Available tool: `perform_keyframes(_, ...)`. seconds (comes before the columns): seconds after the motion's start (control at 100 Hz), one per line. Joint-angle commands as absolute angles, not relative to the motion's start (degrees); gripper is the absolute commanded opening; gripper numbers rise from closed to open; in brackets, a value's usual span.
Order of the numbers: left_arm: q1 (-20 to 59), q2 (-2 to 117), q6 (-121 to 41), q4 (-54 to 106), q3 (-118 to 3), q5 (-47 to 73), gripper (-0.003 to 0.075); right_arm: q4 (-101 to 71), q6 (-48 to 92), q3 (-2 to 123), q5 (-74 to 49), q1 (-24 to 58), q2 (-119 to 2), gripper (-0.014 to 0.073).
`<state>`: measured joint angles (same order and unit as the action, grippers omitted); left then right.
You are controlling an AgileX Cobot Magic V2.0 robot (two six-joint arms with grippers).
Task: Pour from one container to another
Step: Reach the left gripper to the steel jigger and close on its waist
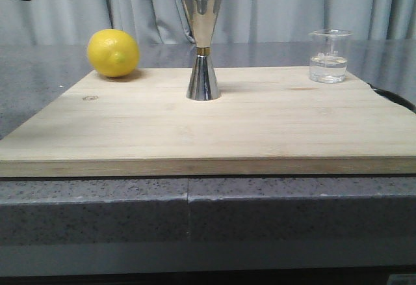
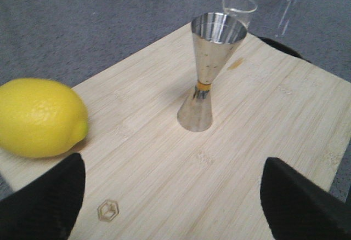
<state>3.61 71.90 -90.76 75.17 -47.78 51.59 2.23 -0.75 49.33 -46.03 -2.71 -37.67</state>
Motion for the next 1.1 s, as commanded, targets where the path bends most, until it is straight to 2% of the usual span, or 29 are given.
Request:
perform_keyframes(0.0,3.9,75.1,-100.7,85.7,-49.8,57.0,0.0595,2.4,0.0,51.4,-42.5,-2.7,-38.0,0.0470)
perform_keyframes(0.21,4.3,84.3,-114.6,97.7,-49.9,65.2,0.0595,2.4,0.0,51.4,-42.4,-2.7,-38.0,0.0470)
perform_keyframes(0.5,9.8,92.1,-126.0,106.1,-50.6,66.8,0.0595,2.4,0.0,51.4,-42.2,-2.7,-38.0,0.0470)
perform_keyframes(1.09,19.0,105.1,-126.2,106.1,-64.2,66.8,0.0595,2.4,0.0,51.4,-42.0,-2.7,-38.0,0.0470)
